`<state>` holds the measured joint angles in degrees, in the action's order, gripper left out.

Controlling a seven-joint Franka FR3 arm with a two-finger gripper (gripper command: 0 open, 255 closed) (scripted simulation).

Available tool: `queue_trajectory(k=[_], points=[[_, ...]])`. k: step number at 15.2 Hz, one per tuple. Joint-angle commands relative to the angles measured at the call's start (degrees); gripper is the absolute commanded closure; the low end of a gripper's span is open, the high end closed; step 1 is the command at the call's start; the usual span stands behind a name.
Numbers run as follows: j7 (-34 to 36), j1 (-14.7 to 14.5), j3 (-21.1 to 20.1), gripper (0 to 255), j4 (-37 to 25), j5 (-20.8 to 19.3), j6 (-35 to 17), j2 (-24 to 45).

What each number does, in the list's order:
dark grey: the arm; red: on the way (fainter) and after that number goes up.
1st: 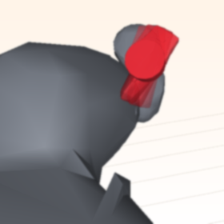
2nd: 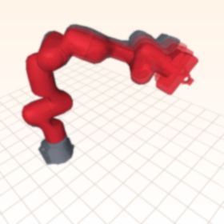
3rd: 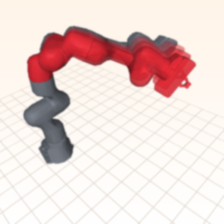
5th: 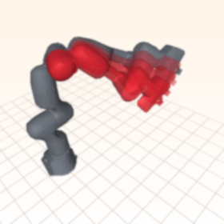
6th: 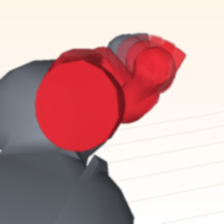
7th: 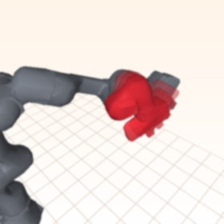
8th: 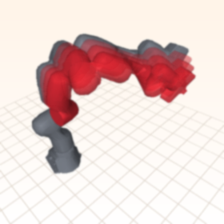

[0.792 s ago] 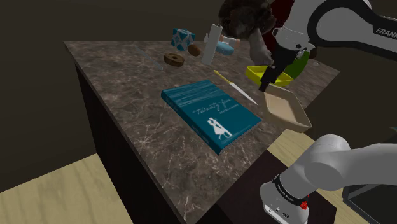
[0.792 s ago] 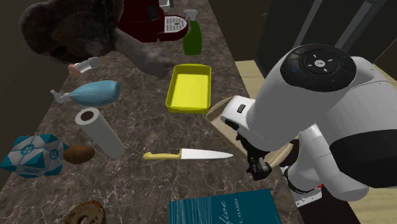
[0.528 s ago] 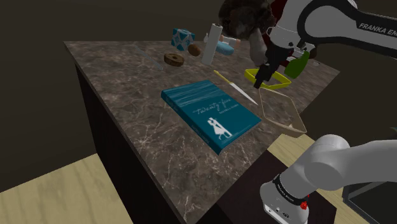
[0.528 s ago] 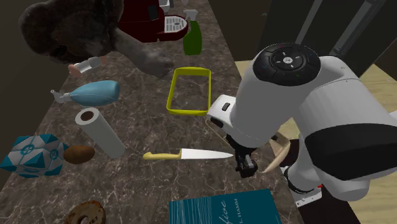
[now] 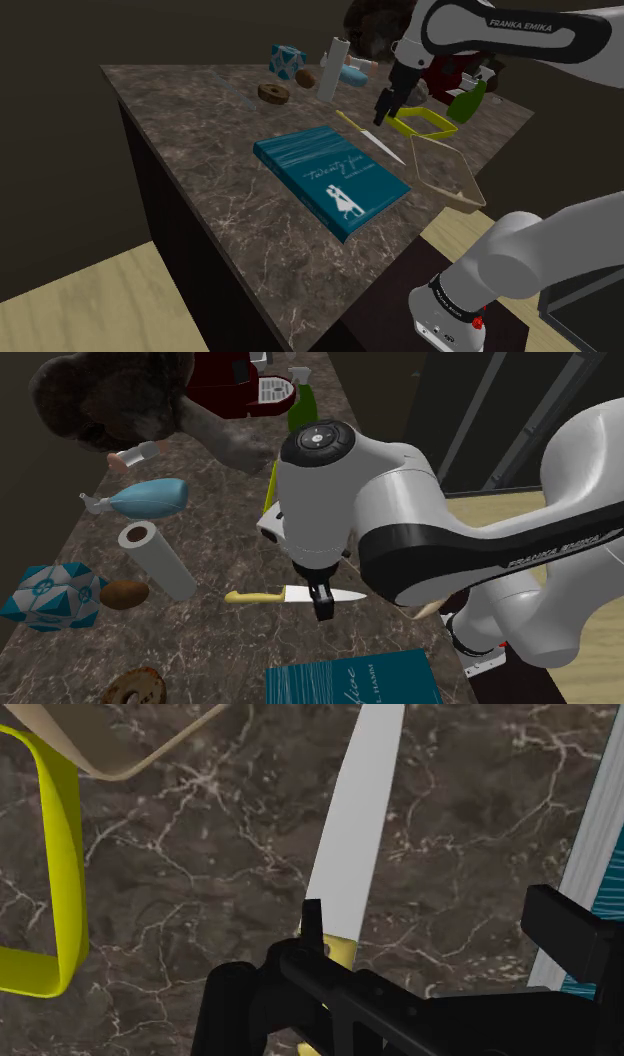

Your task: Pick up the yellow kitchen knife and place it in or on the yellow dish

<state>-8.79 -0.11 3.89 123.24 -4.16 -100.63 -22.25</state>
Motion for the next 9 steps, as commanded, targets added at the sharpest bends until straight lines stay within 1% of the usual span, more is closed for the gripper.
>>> queue_trajectory(k=[1,6,9], points=[[-2.1,0.2,1.5,0,-2.1,1.0,-2.1,4.1],[-6.9,0.5,4.1,0,-10.7,4.7,-4.4,15.1],[-6.9,0.6,4.0,0,-8.6,4.8,-6.7,15.3]])
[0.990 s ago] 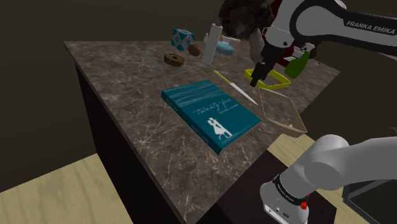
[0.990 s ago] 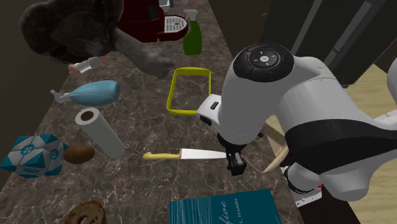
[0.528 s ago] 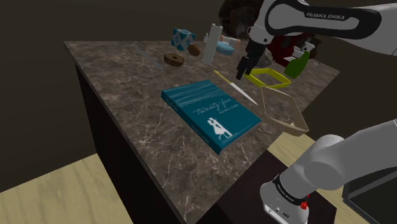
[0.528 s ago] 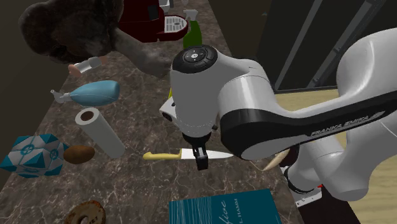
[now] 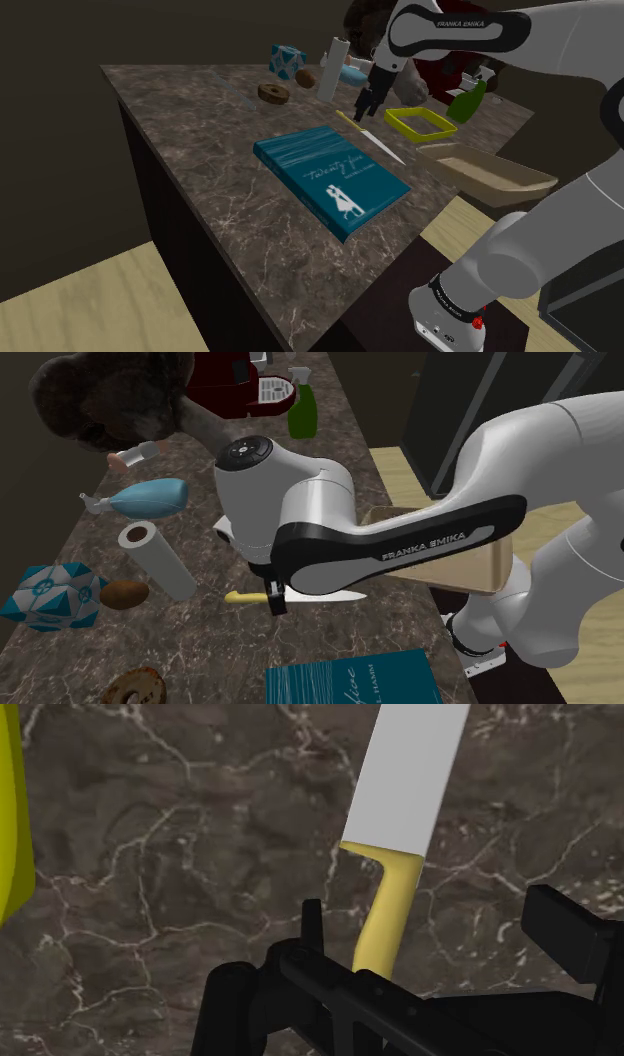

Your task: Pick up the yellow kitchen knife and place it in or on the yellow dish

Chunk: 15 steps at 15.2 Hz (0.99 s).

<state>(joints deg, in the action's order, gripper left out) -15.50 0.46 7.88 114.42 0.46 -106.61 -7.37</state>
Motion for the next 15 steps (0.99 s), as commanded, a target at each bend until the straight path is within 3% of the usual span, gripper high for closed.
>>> queue_trajectory(k=[1,5,13,14,15], points=[[-0.2,0.0,0.1,0,0.9,0.2,-1.5,0.5],[-0.2,0.0,0.1,0,3.2,0.2,-4.2,1.0],[-0.2,0.0,0.1,0,3.2,0.2,-4.2,1.0],[-0.2,0.0,0.1,255,3.2,0.2,-4.2,1.0],[-0.2,0.0,0.1,255,3.2,0.2,-4.2,1.0]])
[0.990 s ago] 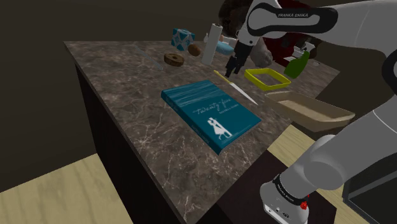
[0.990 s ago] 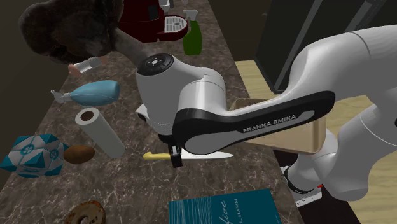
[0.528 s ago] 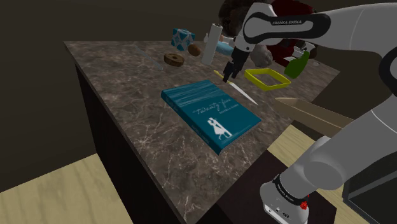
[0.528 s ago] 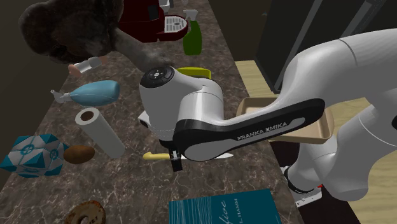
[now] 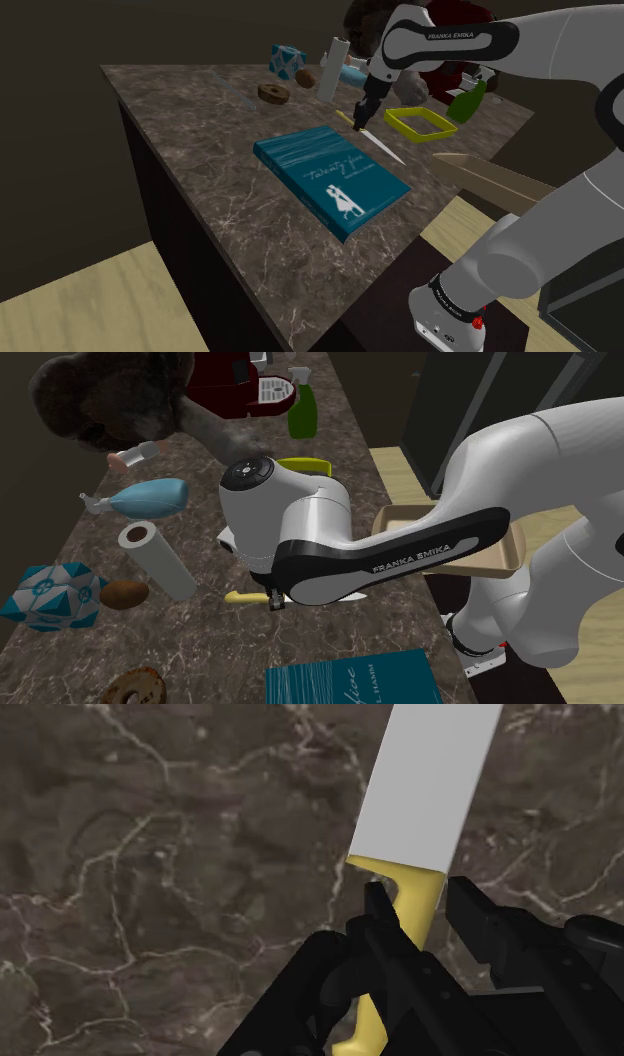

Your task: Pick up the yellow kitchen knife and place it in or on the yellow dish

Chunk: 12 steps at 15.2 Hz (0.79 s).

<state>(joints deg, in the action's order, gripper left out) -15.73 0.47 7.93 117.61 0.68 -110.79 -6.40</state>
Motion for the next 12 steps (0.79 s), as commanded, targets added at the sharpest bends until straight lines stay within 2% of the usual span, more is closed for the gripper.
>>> queue_trajectory(k=[1,8,12], points=[[0.0,0.0,0.0,255,0.0,0.0,0.0,0.0],[0.0,0.0,0.0,255,0.0,0.0,0.0,0.0],[0.1,0.0,0.0,255,-2.6,-0.1,3.0,-0.5]])
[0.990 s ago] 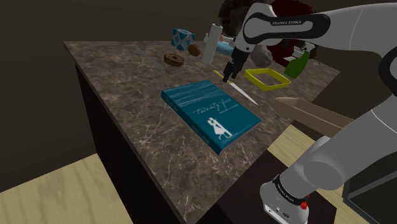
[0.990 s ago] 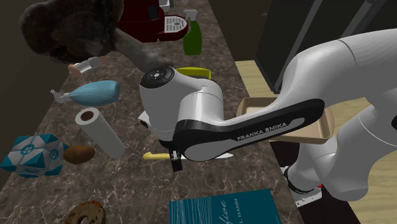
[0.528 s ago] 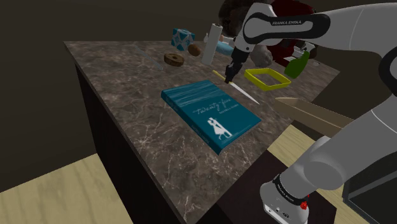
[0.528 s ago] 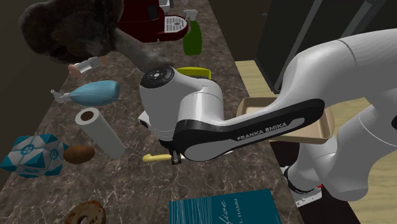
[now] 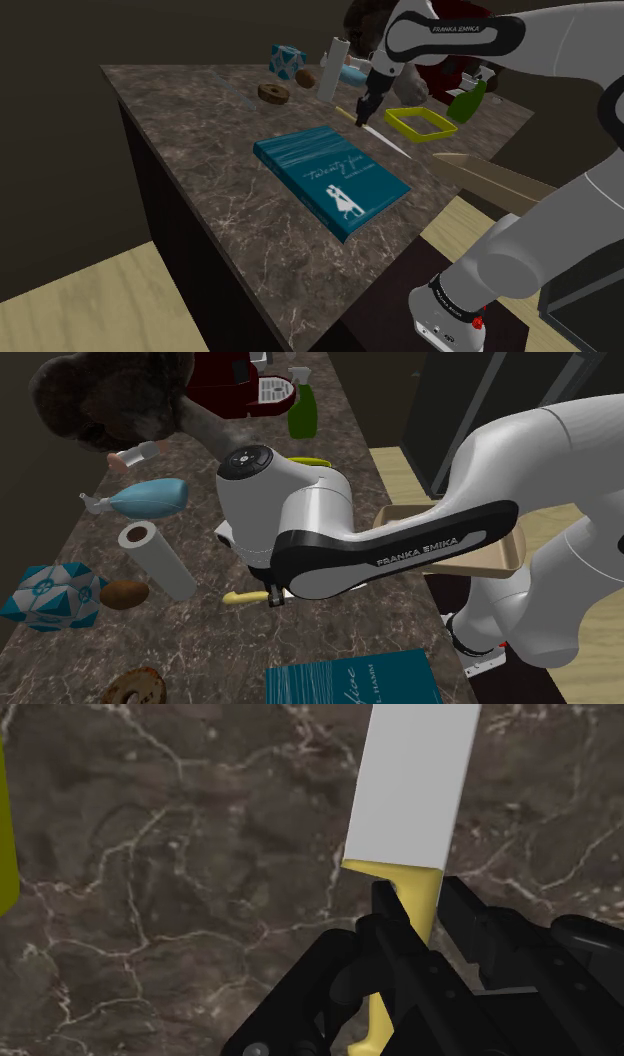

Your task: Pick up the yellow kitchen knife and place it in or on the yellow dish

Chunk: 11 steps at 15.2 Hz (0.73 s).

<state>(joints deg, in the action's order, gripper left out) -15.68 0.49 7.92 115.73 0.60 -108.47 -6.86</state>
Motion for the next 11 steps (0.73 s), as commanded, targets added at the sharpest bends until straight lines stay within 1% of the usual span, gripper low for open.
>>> queue_trajectory(k=[1,11], points=[[0.1,0.0,0.0,255,-1.3,0.0,1.5,-0.1],[0.3,-0.1,-0.1,255,-8.8,-0.1,9.2,-0.4]])
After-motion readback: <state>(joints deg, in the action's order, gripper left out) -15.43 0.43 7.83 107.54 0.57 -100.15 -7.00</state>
